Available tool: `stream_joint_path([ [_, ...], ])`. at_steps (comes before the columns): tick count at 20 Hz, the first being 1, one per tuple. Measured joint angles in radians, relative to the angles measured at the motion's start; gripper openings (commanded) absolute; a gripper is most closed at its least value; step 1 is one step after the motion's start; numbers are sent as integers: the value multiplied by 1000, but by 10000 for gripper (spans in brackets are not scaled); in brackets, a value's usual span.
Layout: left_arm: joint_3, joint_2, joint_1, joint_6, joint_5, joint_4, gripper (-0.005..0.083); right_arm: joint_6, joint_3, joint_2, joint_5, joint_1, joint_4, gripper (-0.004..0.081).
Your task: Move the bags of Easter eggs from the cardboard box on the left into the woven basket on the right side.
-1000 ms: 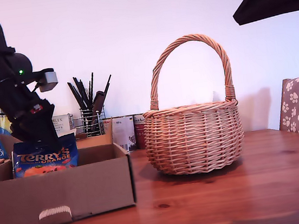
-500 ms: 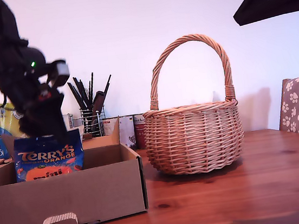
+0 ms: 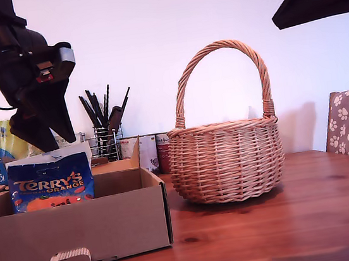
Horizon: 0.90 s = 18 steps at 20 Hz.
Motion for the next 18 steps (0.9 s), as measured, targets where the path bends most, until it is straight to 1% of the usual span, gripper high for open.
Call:
stream_joint_path([
  [6, 0, 2, -9, -18, -15, 31, 707, 17, 0, 0, -4, 0, 0, -13],
  [9, 0, 37, -9, -18, -65, 40, 707, 23, 0, 0, -4, 0, 1, -13],
  [11, 0, 67, -8, -10, -72, 57, 707, 23, 0, 0, -5, 0, 2, -13],
  [16, 0, 71, -8, 6, -101, 108, 707, 23, 0, 0, -29, 0, 4, -13],
  [18, 0, 71, -6, 4, -100, 97, 707, 23, 0, 0, -30, 0, 4, -13],
])
